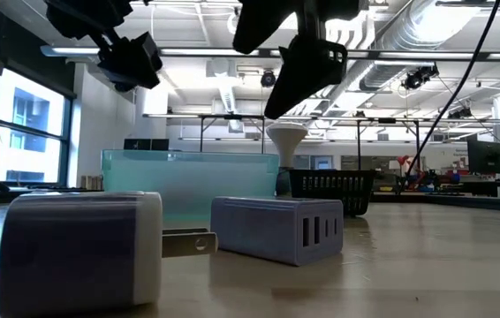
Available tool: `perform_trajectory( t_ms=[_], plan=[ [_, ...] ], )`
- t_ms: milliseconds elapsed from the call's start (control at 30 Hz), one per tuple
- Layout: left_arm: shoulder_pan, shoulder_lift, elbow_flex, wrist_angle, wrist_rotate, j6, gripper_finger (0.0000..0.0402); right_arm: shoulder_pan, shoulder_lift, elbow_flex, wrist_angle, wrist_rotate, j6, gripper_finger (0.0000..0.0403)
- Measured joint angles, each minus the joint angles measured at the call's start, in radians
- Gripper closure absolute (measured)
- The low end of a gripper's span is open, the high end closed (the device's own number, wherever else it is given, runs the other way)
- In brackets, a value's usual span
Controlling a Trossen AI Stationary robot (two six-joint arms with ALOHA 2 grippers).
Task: Pick & Place Office items
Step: Put the light blue charger adapter into the blue bin
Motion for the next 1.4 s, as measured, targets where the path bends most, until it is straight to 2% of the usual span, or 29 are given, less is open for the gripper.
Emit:
perform_trajectory(
  t_ms=[333, 500, 867, 1200, 1400],
  plan=[
    [-0.049, 0.0, -0.001, -0.034, 0.0, -0.051, 0.011, 0.049, 0.075, -0.001, 0.006, 0.043, 0.124, 0.0033],
    [-0.065, 0.0, -0.001, -0.035, -0.043, -0.05, 0.011, 0.041, 0.105, -0.001, 0.047, 0.03, 0.185, 0.0033],
    [-0.112, 0.0, -0.002, -0.036, -0.051, -0.05, 0.011, 0.065, 0.122, -0.001, 0.036, 0.087, 0.189, 0.0034],
    [-0.147, 0.0, -0.002, -0.029, -0.055, -0.068, 0.011, 0.079, 0.173, -0.001, 0.047, 0.066, 0.187, 0.0034],
    [-0.161, 0.0, -0.002, -0.032, -0.091, -0.08, 0.011, 0.081, 0.219, 0.001, 0.051, 0.06, 0.183, 0.0034]
  ],
)
